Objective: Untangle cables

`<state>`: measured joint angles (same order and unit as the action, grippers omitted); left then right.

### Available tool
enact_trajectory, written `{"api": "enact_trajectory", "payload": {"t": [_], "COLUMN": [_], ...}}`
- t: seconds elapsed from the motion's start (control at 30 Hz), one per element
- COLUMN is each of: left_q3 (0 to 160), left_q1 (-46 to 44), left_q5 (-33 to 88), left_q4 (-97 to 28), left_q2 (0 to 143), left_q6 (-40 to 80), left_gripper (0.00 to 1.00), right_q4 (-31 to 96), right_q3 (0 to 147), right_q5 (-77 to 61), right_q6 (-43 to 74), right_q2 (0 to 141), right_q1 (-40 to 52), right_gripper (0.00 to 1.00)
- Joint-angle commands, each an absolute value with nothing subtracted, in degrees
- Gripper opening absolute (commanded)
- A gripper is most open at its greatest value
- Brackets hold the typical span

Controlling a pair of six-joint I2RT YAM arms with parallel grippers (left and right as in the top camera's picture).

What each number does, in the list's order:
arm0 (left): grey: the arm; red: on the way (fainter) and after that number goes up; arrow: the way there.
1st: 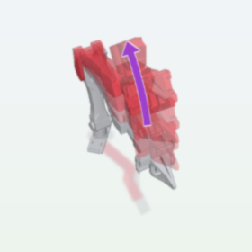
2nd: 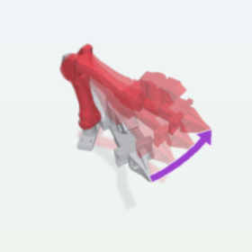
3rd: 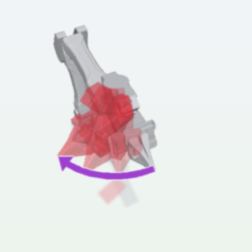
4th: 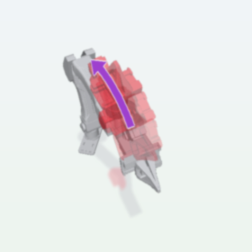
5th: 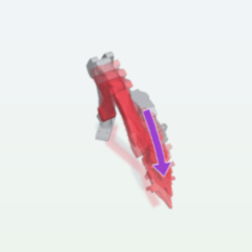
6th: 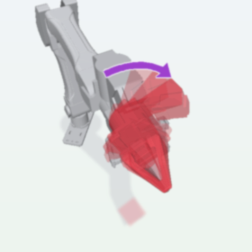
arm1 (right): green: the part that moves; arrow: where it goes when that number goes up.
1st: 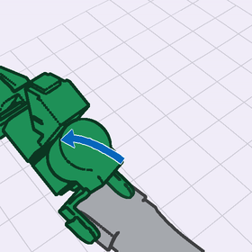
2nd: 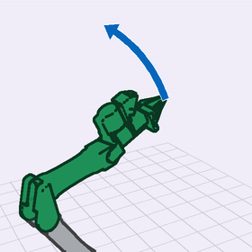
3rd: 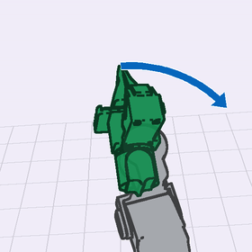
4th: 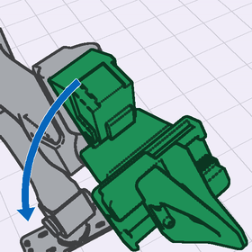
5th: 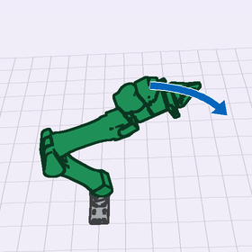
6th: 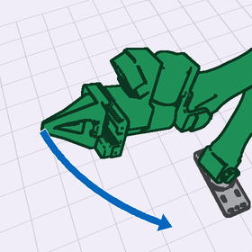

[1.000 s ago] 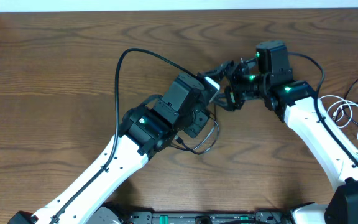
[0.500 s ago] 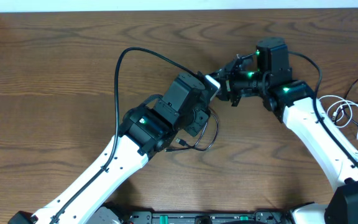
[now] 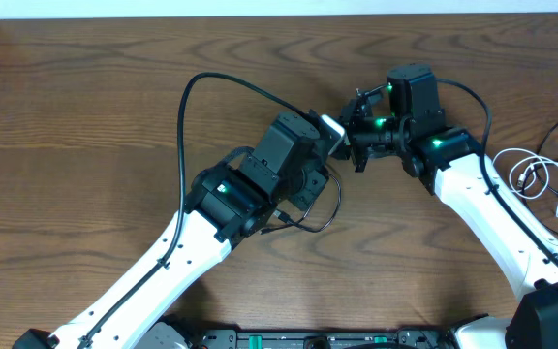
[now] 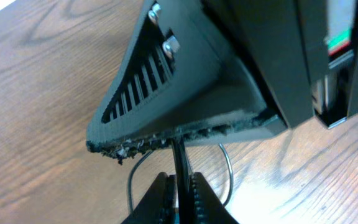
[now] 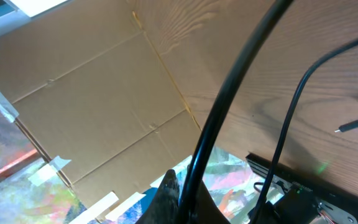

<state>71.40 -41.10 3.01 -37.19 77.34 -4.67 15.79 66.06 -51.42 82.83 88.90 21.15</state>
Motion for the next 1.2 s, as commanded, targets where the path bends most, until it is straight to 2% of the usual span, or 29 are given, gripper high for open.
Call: {"api": "enact_trajectory", "payload": {"t": [0.0, 0.03, 0.1, 0.37, 0.5, 0.63, 0.77, 1.0, 1.17], "left_q3": [72.34, 72.34, 72.34, 72.34, 72.34, 72.34, 72.34, 71.64, 71.48], "left_q1": [-41.17, -41.17, -41.17, -38.5, -34.92, -31.97, -31.14, -31.16, -31.16], "left_q5": [2.04, 1.69, -0.6, -3.7, -3.66, -3.11, -3.05, -3.03, -3.01], "left_q4": [-38.59, -39.07, -39.99, -40.25, -41.41, -43.83, -46.44, -48.42, -48.56], "left_q2": [76.73, 76.73, 76.73, 76.71, 76.73, 76.73, 76.73, 76.73, 76.84], "left_q6": [-5.32, -5.34, -5.28, 1.23, 6.04, 8.29, 8.27, 8.29, 8.29], "left_gripper": [0.38, 0.46, 0.55, 0.6, 0.66, 0.66, 0.66, 0.66, 0.65], "right_q4": [16.34, 16.36, 17.15, 25.67, 25.15, 24.88, 24.91, 24.64, 24.08], "right_q3": [66.63, 66.63, 66.63, 66.63, 66.63, 66.65, 66.94, 72.34, 76.51], "right_q5": [-49.78, -48.62, -44.88, -25.23, -22.33, -19.81, -7.88, 18.55, 22.0], "right_q6": [80.25, 78.89, 73.32, 52.71, 33.65, 16.05, 4.95, -5.98, -10.22], "right_q2": [89.17, 89.17, 89.17, 89.17, 89.17, 89.1, 87.59, 79.48, 74.26], "right_q1": [21.43, 21.43, 21.43, 21.47, 21.54, 21.5, 20.45, 15.59, 8.01], "right_gripper": [0.01, 0.01, 0.01, 0.01, 0.01, 0.01, 0.01, 0.01, 0.01]}}
